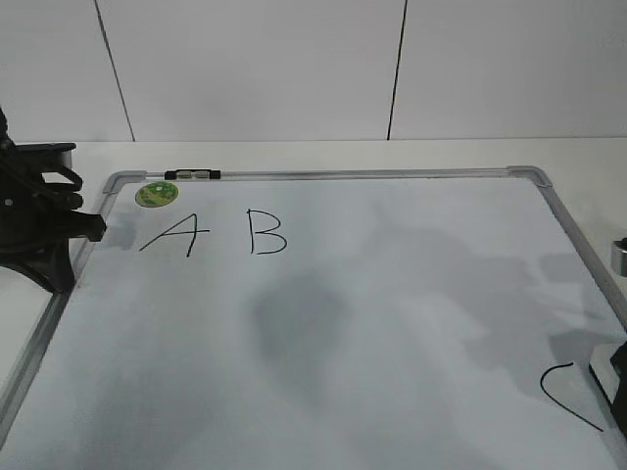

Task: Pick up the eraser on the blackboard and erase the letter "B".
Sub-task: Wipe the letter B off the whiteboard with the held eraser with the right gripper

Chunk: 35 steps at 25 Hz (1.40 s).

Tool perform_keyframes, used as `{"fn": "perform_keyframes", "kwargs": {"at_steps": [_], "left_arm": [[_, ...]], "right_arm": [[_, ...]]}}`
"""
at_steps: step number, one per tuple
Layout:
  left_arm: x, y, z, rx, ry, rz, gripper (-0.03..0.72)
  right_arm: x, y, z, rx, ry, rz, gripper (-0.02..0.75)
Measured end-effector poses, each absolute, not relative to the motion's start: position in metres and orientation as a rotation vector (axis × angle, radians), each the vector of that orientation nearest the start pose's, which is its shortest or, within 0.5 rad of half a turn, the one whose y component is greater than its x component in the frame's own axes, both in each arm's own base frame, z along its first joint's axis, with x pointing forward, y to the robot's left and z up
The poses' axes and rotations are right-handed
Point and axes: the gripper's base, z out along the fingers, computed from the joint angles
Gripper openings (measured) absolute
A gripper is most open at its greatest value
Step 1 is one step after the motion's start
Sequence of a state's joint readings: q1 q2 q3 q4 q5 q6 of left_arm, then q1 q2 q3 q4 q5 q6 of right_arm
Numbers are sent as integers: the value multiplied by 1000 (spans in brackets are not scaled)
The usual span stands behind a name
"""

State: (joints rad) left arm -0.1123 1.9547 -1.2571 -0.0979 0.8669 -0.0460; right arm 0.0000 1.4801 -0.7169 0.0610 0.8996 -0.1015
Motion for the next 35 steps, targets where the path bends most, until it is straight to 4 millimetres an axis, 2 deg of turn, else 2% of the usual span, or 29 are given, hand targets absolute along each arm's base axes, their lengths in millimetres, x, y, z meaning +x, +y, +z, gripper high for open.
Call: {"fn": "perform_keyframes", "kwargs": {"at_steps": [12, 26, 29, 35], "left_arm": [[365, -48, 154, 10, 3052, -129, 20], [365, -48, 154, 10, 3050, -129, 20], [365, -48, 154, 10, 3050, -129, 20], [365, -48, 154, 10, 3050, -129, 20]], "right_arm": [[224, 4, 179, -108, 3154, 68, 537], [231, 4, 195, -120, 3193, 71, 536], [237, 6, 206, -108, 3189, 99, 536], [264, 7, 254, -31, 3102, 115, 535]]}}
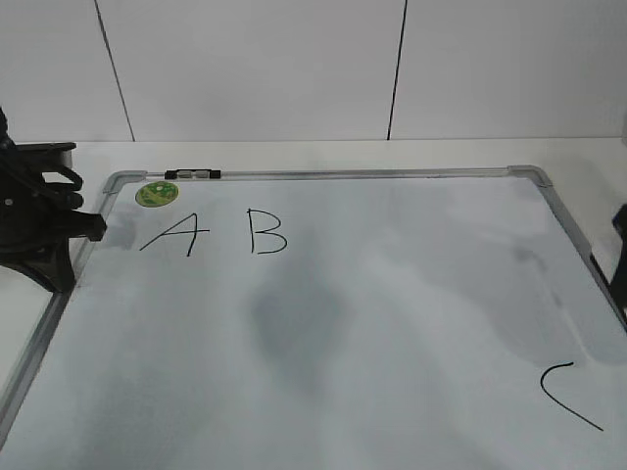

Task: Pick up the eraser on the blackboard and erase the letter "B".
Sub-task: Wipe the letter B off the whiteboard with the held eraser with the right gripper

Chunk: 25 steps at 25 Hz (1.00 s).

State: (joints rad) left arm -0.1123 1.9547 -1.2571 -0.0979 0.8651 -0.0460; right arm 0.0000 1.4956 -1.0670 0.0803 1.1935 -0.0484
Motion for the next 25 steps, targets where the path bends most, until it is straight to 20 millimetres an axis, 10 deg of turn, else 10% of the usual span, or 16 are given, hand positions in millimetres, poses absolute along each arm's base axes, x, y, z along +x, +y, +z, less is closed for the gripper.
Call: {"fn": "perform_keyframes", "kwargs": {"at_steps": [7, 25], "left_arm": [[365, -48, 154, 9, 3052, -130, 20], [365, -48, 155, 7, 3059, -134, 20]], "right_arm": [[309, 22, 289, -37, 2982, 48, 535], [400, 216, 249, -604, 2852, 108, 535]]}}
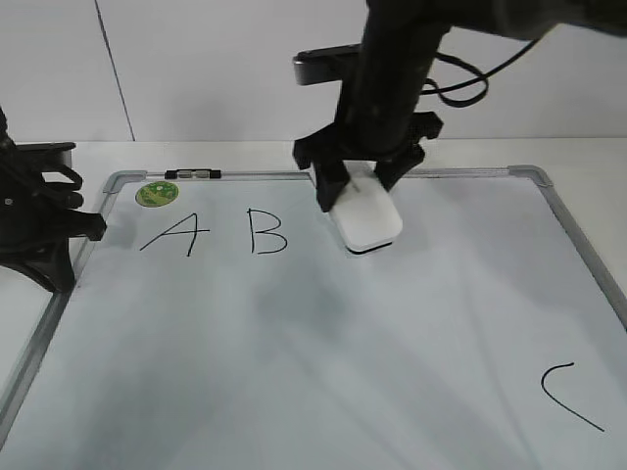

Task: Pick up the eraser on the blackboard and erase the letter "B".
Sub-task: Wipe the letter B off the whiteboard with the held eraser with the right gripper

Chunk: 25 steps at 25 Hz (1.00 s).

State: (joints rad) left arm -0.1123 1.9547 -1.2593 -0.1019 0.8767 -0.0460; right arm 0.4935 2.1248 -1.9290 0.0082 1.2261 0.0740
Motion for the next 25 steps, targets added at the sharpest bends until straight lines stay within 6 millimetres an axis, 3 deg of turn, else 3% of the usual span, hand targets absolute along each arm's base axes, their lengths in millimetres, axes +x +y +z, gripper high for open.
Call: {"fn": "perform_keyframes", "kwargs": {"at_steps": [4, 8, 25], "left_arm": [[365, -48, 155, 7, 3061, -134, 20], [365, -48, 155, 7, 3061, -134, 20], [365, -48, 155, 7, 3061, -134, 21]], "right_arm": [[408, 248, 236, -668, 2817, 126, 535], [416, 266, 221, -699, 2803, 133, 535], [429, 280, 190, -716, 2817, 127, 534]]}}
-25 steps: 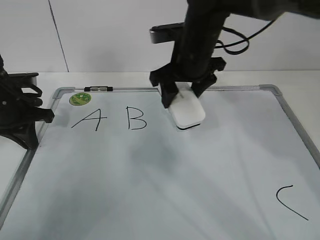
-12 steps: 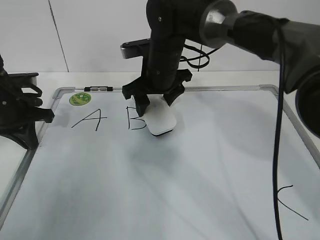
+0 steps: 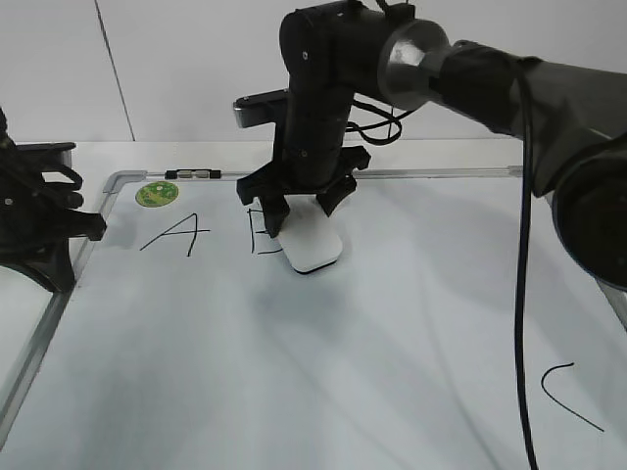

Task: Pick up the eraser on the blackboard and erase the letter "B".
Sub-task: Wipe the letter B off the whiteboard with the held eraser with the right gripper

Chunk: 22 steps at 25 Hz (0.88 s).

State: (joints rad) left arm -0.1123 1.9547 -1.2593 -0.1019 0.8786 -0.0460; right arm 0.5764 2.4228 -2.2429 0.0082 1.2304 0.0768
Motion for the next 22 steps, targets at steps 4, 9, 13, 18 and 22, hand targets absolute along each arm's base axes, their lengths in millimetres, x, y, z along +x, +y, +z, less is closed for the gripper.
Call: {"fn": "perform_keyframes", "kwargs": {"at_steps": [4, 9, 13, 18, 22], "left_arm": [[365, -48, 155, 5, 3061, -136, 21], [365, -48, 155, 5, 3061, -136, 22], [365, -48, 155, 5, 3061, -136, 22], [365, -48, 155, 5, 3061, -136, 22], [365, -48, 155, 5, 3061, -136, 23]], "right_arm": [[430, 281, 187, -717, 2821, 125, 534], [431, 281, 184, -717, 2821, 126, 534], [432, 282, 183, -716, 2817, 127, 534], [433, 281, 181, -718, 2814, 116, 534], [433, 282, 180, -718, 2813, 117, 553]]}}
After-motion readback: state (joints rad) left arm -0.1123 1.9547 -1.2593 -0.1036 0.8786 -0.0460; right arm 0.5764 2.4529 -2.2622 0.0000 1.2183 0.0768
